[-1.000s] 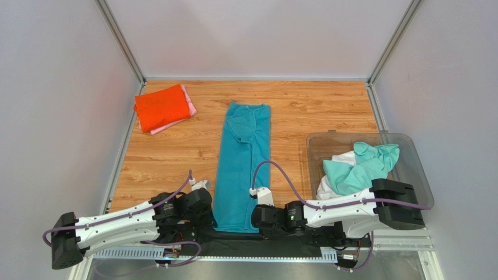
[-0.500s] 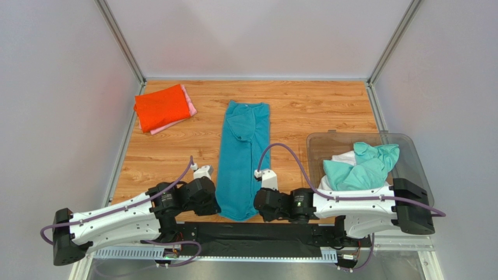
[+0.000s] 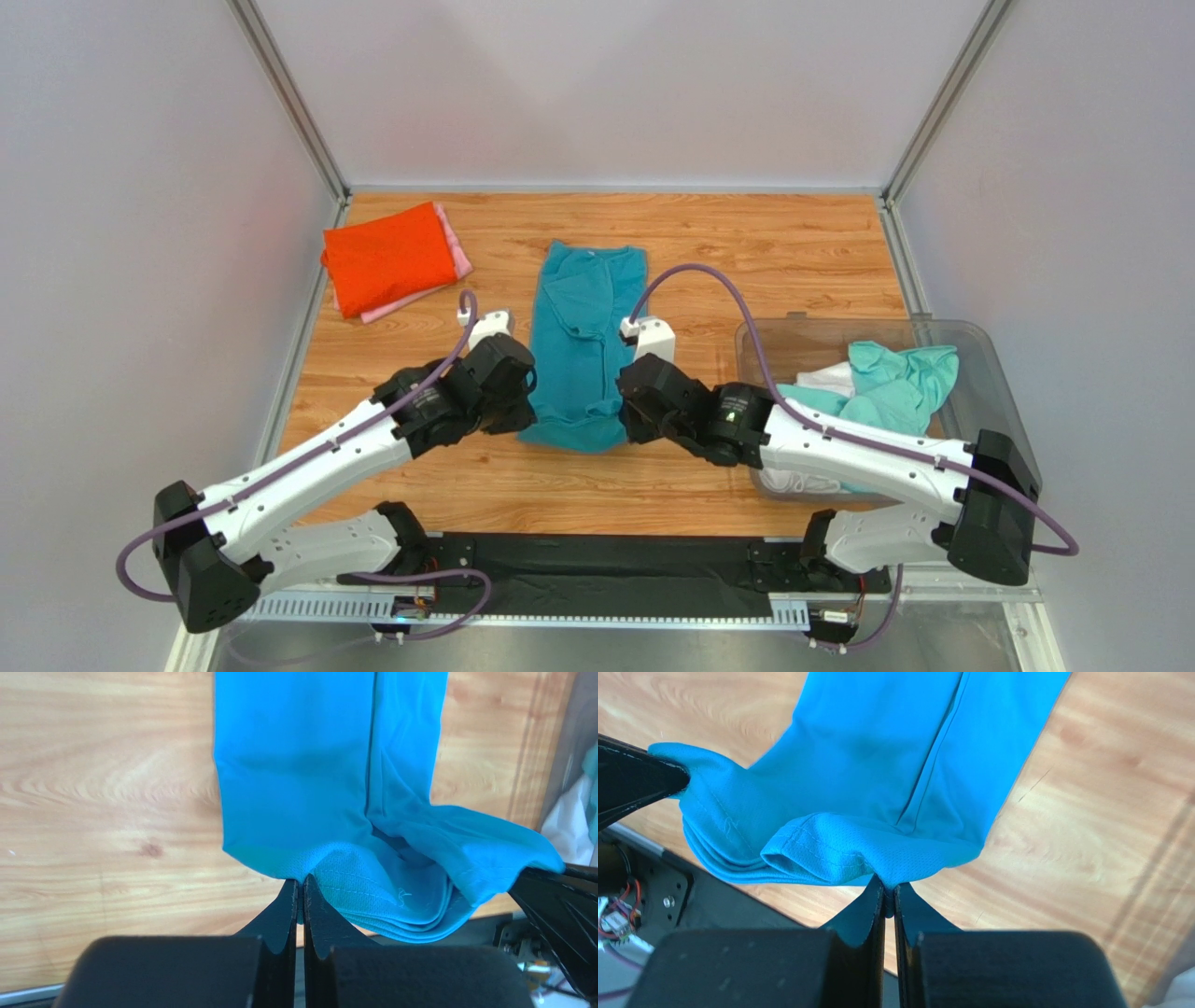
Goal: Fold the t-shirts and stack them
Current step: Fold the tshirt
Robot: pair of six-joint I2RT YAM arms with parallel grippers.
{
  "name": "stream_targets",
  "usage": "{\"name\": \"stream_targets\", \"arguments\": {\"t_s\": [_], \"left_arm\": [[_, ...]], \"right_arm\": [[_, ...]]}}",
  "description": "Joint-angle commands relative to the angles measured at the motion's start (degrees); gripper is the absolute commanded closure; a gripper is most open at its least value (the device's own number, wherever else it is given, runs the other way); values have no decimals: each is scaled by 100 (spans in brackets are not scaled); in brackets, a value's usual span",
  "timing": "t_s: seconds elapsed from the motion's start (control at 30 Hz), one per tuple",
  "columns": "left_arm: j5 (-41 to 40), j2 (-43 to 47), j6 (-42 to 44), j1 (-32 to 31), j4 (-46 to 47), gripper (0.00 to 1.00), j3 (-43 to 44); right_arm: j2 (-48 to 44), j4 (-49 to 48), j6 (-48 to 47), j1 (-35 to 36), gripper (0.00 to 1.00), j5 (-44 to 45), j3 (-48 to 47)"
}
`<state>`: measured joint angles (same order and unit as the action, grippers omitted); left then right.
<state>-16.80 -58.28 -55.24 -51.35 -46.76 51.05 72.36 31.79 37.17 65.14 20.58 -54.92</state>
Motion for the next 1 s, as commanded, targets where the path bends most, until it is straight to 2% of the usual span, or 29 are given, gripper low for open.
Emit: {"name": "stream_targets", "arguments": {"t_s": [0.0,0.23,0.37,0.63,0.97], "left_arm": [[36,-253,558,301,211,100,448],[80,-912,875,767,352,100,1038],[369,-1482,1155,1179,563,100,1223],[677,-2283,1376,1803,940,100,1487],[1179,-3495,1675,2314,1363,100,1926]], "right_arm": [[103,-208,-500,-256,97,-36,-405],[367,-270,-763,-985,97,-545,-661],[560,-366,-939,-1302,96,-835,-784],[1359,-621,-1212,-1917,96,-1433,-1100],[2413,-876,-1379,-2410,96,-1724,-1601]]}}
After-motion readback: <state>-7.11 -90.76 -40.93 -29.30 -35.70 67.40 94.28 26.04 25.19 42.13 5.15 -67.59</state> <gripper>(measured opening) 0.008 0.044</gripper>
